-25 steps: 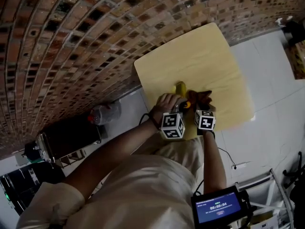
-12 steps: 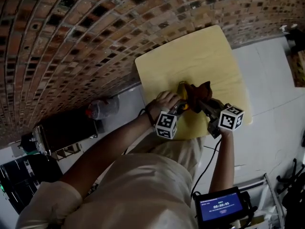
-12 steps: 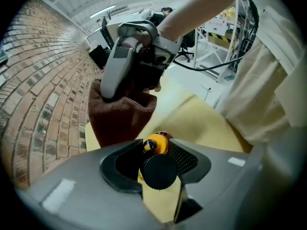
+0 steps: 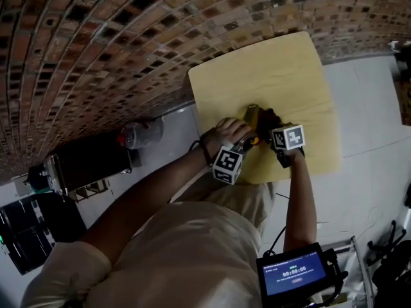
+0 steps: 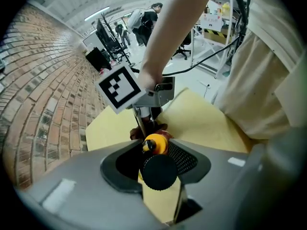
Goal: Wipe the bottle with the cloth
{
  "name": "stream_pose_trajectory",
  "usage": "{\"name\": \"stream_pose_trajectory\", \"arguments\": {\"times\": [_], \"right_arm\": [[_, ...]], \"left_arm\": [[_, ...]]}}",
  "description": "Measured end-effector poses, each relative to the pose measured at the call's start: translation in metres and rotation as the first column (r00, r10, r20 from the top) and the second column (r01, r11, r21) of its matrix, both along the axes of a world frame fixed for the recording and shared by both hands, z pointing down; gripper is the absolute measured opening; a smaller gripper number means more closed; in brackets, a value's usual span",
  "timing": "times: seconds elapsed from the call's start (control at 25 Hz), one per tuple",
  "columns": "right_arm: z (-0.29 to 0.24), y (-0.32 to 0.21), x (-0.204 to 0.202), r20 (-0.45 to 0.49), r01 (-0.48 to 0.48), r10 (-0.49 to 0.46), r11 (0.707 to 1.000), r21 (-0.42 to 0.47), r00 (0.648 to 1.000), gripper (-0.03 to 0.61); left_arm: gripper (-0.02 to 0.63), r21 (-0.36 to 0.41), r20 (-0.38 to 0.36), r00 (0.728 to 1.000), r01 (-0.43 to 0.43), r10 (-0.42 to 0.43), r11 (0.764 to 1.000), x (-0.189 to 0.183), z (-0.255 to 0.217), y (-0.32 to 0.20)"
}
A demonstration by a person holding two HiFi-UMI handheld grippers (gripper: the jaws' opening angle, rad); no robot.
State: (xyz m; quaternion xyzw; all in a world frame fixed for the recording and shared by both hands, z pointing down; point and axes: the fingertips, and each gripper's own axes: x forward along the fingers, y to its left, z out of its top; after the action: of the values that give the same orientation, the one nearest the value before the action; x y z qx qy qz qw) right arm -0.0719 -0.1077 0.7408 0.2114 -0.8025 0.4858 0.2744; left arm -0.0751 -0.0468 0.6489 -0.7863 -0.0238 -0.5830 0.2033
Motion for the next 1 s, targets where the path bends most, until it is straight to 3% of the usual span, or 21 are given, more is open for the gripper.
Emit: {"name": "stream_pose_trajectory", "arguments": {"times": [0.08, 0.16, 0.24, 0.32, 0.36, 0.44, 0.52, 0.64, 0.76, 0.84, 0.96, 1.0], "right_arm": [[0.01, 0.0, -0.001, -0.108, 0.076, -0.068, 0.994, 0.078, 0.992, 0.069], [0.006, -0.002, 0.005, -0.165, 0.06, -0.036, 0.988, 0.144, 0.986, 0.069], [-0.013, -0.009, 0.027, -0.134, -0.136, 0.163, 0.973, 0.188, 0.977, 0.069], [-0.036, -0.01, 0.058, -0.012, -0.407, 0.415, 0.896, 0.177, 0.91, 0.069], [-0.044, -0.004, 0.074, 0.047, -0.51, 0.509, 0.846, 0.154, 0.859, 0.069], [-0.06, 0.013, 0.096, 0.137, -0.629, 0.614, 0.768, 0.121, 0.777, 0.069], [-0.079, 0.029, 0.103, 0.217, -0.676, 0.646, 0.727, 0.116, 0.732, 0.069], [-0.113, 0.042, 0.091, 0.35, -0.69, 0.619, 0.712, 0.126, 0.703, 0.069], [-0.13, 0.04, 0.062, 0.441, -0.668, 0.559, 0.732, 0.137, 0.703, 0.069], [-0.12, 0.035, 0.047, 0.443, -0.664, 0.556, 0.737, 0.129, 0.703, 0.068], [-0.085, 0.027, 0.041, 0.38, -0.693, 0.611, 0.71, 0.124, 0.695, 0.066], [-0.077, 0.026, 0.042, 0.362, -0.704, 0.625, 0.697, 0.14, 0.691, 0.067]], "left_arm": [[0.179, -0.003, -0.005, 1.0, 0.015, -0.015, 1.0, -0.001, 0.0, -0.001], [0.179, -0.025, -0.022, 0.996, 0.084, -0.085, 0.996, -0.001, 0.0, -0.002], [0.179, -0.056, -0.053, 0.974, 0.217, -0.22, 0.975, 0.0, -0.005, -0.008], [0.179, -0.068, -0.068, 0.934, 0.348, -0.352, 0.935, 0.003, -0.007, -0.016], [0.181, -0.072, -0.069, 0.909, 0.407, -0.412, 0.91, 0.004, -0.007, -0.02], [0.181, -0.087, -0.066, 0.842, 0.53, -0.535, 0.844, 0.007, -0.007, -0.028], [0.181, -0.105, -0.062, 0.767, 0.631, -0.639, 0.768, 0.009, -0.009, -0.037], [0.181, -0.135, -0.042, 0.669, 0.732, -0.742, 0.668, 0.011, -0.01, -0.044], [0.181, -0.164, -0.007, 0.589, 0.797, -0.808, 0.582, 0.011, -0.011, -0.048], [0.18, -0.15, 0.018, 0.576, 0.809, -0.817, 0.568, 0.011, -0.009, -0.049], [0.176, -0.12, 0.035, 0.599, 0.797, -0.8, 0.592, 0.014, -0.005, -0.046], [0.176, -0.126, 0.038, 0.597, 0.799, -0.802, 0.588, 0.014, -0.004, -0.044]]}}
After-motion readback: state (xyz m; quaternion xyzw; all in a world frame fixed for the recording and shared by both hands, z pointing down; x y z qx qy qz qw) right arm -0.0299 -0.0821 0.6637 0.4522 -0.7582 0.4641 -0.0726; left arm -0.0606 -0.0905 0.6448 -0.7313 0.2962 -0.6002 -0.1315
